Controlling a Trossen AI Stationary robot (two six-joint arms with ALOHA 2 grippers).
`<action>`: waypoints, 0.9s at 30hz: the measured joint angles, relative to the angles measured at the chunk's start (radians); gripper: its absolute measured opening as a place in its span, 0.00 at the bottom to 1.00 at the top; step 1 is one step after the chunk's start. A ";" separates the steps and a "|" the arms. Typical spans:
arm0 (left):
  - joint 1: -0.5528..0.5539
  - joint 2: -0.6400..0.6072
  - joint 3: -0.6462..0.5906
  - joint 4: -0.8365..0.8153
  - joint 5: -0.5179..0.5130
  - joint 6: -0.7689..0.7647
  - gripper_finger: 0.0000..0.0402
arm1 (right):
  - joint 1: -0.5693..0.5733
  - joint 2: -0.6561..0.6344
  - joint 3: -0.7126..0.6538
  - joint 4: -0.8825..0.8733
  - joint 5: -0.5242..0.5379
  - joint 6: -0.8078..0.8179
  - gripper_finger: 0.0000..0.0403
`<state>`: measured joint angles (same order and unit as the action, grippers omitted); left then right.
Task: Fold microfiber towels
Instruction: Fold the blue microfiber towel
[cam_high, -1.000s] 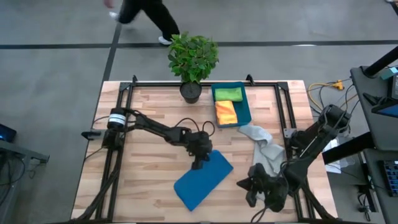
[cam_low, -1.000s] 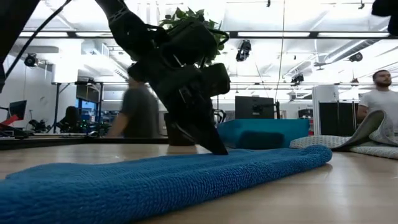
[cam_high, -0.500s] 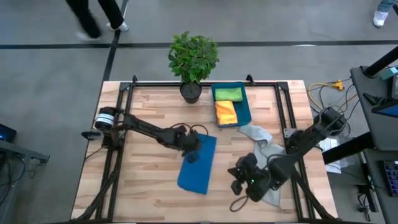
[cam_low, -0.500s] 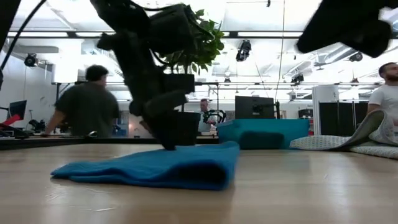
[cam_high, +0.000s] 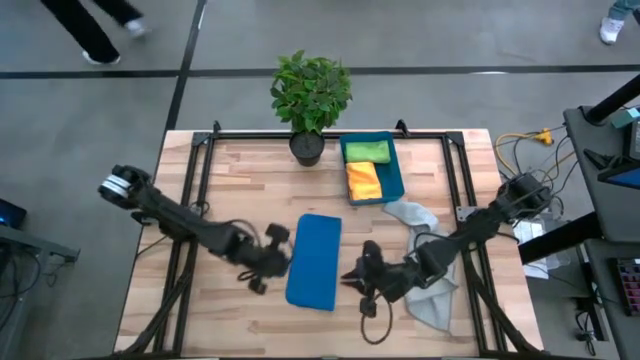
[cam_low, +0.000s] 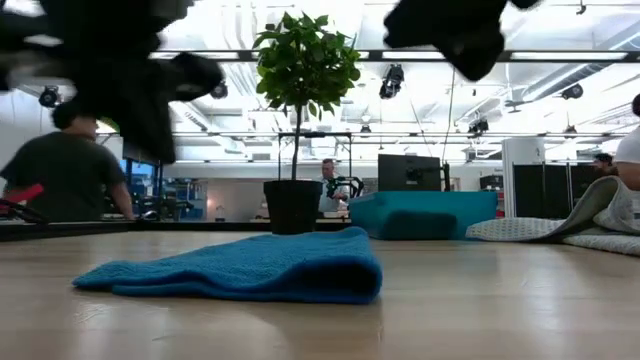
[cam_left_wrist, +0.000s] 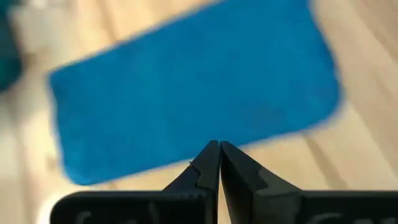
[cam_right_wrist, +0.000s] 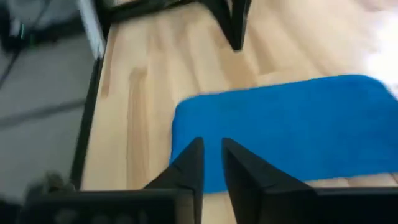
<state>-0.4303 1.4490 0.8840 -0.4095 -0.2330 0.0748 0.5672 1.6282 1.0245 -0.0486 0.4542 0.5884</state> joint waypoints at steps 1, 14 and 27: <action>-0.031 -0.011 -0.032 0.027 0.001 0.003 0.00 | -0.006 0.016 0.000 0.008 -0.029 -0.040 0.15; -0.125 0.042 -0.168 0.309 0.180 0.011 0.03 | -0.020 0.310 0.179 -0.005 -0.173 -0.306 0.49; -0.090 0.178 -0.184 0.541 0.270 0.034 0.31 | -0.025 0.382 0.344 -0.196 -0.173 -0.170 0.41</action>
<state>-0.5206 1.6271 0.7003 0.1316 0.0371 0.1083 0.5426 2.0102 1.3683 -0.2442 0.2811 0.4184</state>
